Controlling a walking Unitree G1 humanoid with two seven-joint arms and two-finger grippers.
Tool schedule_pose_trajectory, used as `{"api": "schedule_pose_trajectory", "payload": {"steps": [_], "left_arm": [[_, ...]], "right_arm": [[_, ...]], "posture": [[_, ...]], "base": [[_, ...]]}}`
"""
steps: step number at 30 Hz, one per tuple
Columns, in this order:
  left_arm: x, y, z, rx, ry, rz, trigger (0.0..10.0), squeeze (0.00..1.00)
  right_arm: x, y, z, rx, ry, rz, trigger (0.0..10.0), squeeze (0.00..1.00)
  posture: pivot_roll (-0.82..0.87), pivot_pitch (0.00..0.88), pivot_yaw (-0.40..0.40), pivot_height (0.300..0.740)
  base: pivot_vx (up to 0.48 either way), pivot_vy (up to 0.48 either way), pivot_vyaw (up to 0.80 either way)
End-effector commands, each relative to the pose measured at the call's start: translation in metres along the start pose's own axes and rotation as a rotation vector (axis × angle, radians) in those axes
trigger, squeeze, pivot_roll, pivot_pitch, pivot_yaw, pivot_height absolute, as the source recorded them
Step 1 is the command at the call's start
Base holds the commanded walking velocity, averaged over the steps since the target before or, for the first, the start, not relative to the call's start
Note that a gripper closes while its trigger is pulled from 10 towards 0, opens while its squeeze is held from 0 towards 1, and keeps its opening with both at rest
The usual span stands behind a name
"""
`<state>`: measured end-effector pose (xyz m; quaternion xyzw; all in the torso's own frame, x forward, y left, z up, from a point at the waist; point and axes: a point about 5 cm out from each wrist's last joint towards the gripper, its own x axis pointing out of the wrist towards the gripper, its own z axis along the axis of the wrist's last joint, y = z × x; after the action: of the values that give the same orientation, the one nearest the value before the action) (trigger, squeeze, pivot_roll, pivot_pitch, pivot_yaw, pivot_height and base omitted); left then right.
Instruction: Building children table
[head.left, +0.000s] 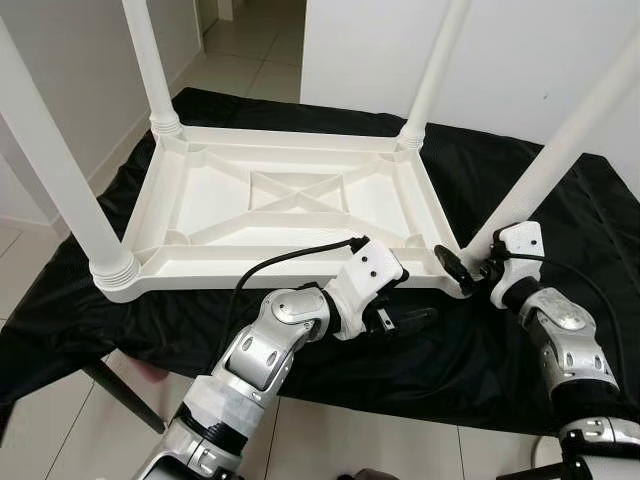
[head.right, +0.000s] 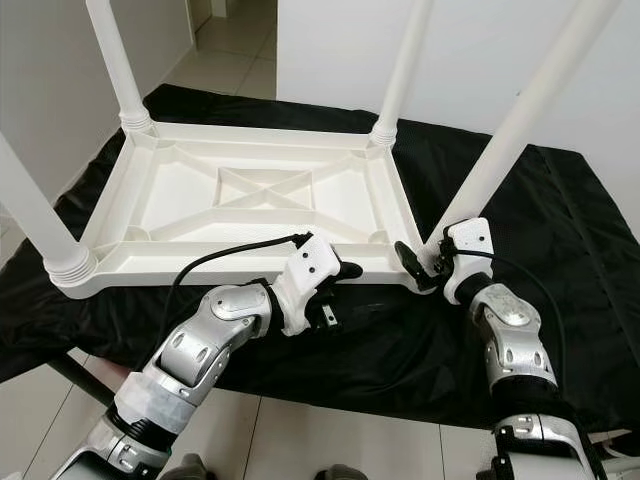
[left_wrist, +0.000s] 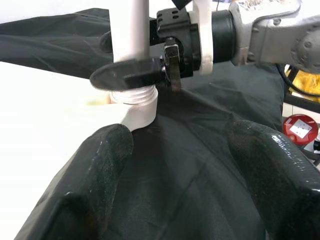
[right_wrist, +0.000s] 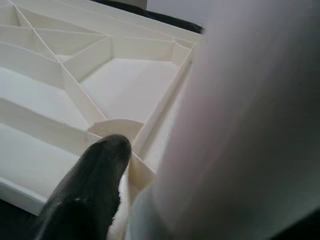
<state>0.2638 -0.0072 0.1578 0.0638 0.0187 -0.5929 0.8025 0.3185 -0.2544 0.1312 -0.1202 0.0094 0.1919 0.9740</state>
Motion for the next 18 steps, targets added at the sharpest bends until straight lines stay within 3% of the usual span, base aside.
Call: {"api": "schedule_pose_trajectory", "payload": {"steps": [1, 7, 11, 12, 13, 16, 17, 18], "left_arm": [[0.002, 0.000, 0.004, 0.007, -0.005, 0.025, 10.0, 0.00], [0.001, -0.001, 0.004, 0.006, -0.007, 0.026, 10.0, 0.00], [0.000, -0.001, 0.004, 0.006, -0.006, 0.025, 10.0, 0.00], [0.000, -0.001, 0.004, 0.006, -0.005, 0.025, 10.0, 0.00], [0.000, -0.002, 0.004, 0.006, -0.005, 0.024, 10.0, 0.00], [0.000, -0.002, 0.004, 0.006, -0.005, 0.024, 10.0, 0.00], [-0.001, -0.002, 0.004, 0.006, -0.004, 0.024, 10.0, 0.00], [-0.001, -0.002, 0.004, 0.006, -0.004, 0.024, 10.0, 0.00]], "right_arm": [[0.001, 0.000, -0.005, 0.000, 0.027, 0.025, 0.0, 0.00], [0.001, -0.002, -0.012, 0.066, 0.068, 0.042, 0.0, 0.00], [0.001, -0.003, -0.013, 0.059, 0.078, 0.039, 0.0, 0.00], [0.001, -0.003, -0.015, 0.057, 0.092, 0.033, 4.7, 0.00], [0.001, -0.004, -0.016, 0.069, 0.102, 0.024, 8.6, 0.00], [0.001, -0.004, -0.016, 0.069, 0.102, 0.024, 8.6, 0.00], [0.002, -0.005, -0.023, 0.142, 0.133, -0.007, 10.0, 0.00], [0.002, -0.005, -0.023, 0.142, 0.133, -0.007, 10.0, 0.00]], "posture": [[0.04, 0.000, -0.061, 0.740], [0.05, 0.000, -0.061, 0.740], [0.05, 0.000, -0.061, 0.740], [0.05, 0.000, -0.060, 0.740], [0.05, 0.000, -0.060, 0.740], [0.05, 0.000, -0.060, 0.740], [0.05, 0.002, -0.061, 0.740], [0.05, 0.002, -0.061, 0.740]], "base": [[0.000, 0.000, 0.00], [0.000, 0.000, 0.00], [0.000, 0.000, 0.00], [0.000, 0.000, 0.00], [0.000, 0.000, 0.00], [0.000, 0.000, 0.00], [0.000, 0.000, 0.00], [0.000, 0.000, 0.00]]}}
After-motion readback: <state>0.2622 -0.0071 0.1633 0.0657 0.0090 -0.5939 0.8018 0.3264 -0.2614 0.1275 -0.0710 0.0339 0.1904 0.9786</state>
